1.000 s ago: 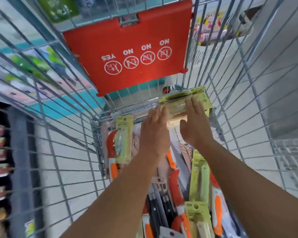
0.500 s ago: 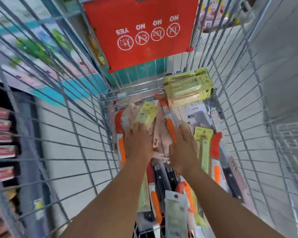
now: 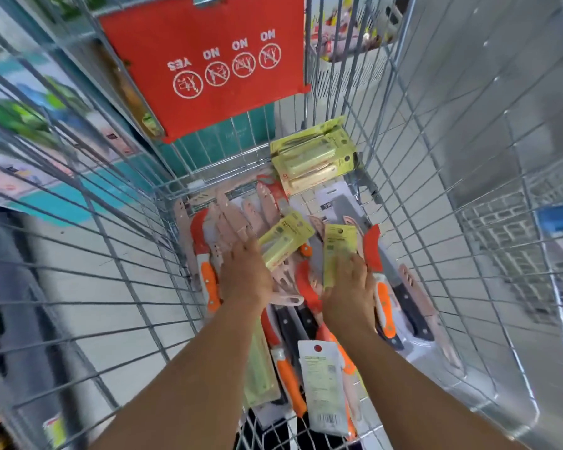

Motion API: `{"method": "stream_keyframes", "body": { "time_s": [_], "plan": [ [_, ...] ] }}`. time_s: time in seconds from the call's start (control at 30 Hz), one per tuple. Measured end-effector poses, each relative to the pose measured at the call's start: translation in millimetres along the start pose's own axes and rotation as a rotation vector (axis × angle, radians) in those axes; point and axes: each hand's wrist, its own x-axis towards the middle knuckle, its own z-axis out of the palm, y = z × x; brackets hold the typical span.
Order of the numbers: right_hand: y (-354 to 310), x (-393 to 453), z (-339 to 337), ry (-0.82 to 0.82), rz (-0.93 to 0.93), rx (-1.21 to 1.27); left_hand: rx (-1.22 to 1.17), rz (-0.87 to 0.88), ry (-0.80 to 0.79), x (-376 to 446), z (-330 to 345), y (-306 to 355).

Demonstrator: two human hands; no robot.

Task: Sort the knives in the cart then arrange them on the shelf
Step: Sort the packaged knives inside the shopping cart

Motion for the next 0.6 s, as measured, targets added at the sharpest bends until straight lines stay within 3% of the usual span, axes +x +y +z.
{"method": "stream_keyframes", "body": {
  "time_s": [0.1,0.4,0.6],
  "plan": [
    [0,2,-3,0.02,0.043,0.086,0.026,0.034,-0.004,-5,-4,5],
    [-11,22,-11,-0.021,0.131,-0.003,-0.096,0.021,0.083,-11,-13,8],
    [-9,33,-18,-0.062,0.169,0.22,-0.126,0.029,0.097,-9,-25,13]
  ]
}}
